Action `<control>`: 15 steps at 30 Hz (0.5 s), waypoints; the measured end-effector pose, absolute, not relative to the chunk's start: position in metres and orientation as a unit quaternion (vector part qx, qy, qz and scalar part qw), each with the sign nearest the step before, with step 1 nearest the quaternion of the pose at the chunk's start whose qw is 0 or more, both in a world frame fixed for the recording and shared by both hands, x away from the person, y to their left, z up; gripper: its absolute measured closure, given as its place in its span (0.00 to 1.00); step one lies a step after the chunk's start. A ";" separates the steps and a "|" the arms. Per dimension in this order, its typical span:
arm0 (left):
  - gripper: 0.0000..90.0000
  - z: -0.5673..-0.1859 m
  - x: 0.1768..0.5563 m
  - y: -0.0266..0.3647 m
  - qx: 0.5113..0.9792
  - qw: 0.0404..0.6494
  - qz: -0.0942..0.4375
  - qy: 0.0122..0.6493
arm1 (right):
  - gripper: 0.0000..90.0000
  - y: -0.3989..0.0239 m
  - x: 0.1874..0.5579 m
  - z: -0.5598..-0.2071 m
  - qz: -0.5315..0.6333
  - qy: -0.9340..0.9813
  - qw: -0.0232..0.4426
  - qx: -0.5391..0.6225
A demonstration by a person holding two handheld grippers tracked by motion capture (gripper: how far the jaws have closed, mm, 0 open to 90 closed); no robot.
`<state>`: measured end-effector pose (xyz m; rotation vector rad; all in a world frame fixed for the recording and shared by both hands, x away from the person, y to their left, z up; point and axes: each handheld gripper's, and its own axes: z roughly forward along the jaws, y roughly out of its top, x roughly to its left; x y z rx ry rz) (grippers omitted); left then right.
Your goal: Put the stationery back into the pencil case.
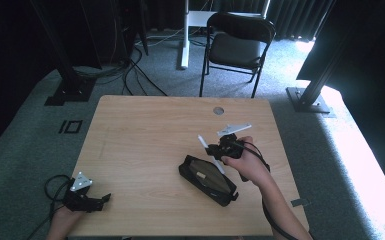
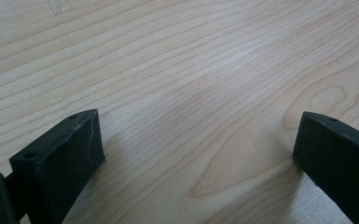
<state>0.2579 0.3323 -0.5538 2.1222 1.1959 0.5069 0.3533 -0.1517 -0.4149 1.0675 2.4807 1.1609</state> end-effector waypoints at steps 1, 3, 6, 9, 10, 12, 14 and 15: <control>0.02 -0.554 0.258 0.332 0.808 0.321 0.193 0.455 | 0.87 -0.149 0.351 -0.415 0.392 0.841 0.101 0.359; 0.02 -0.554 0.258 0.332 0.809 0.320 0.193 0.455 | 0.87 -0.143 0.347 -0.416 0.392 0.846 0.094 0.349; 0.02 -0.554 0.258 0.332 0.808 0.321 0.193 0.455 | 0.87 -0.137 0.344 -0.419 0.390 0.851 0.090 0.339; 0.02 -0.554 0.258 0.332 0.808 0.321 0.192 0.456 | 0.87 -0.132 0.342 -0.428 0.380 0.858 0.081 0.335; 0.02 -0.554 0.258 0.332 0.808 0.321 0.193 0.455 | 0.87 -0.131 0.341 -0.431 0.379 0.859 0.076 0.336; 0.02 -0.554 0.258 0.332 0.807 0.322 0.193 0.456 | 0.87 -0.129 0.340 -0.439 0.367 0.865 0.073 0.333; 0.02 -0.554 0.258 0.332 0.808 0.321 0.193 0.455 | 0.87 -0.127 0.339 -0.447 0.357 0.871 0.067 0.331; 0.02 -0.554 0.258 0.332 0.808 0.321 0.193 0.455 | 0.87 -0.127 0.339 -0.449 0.358 0.870 0.067 0.332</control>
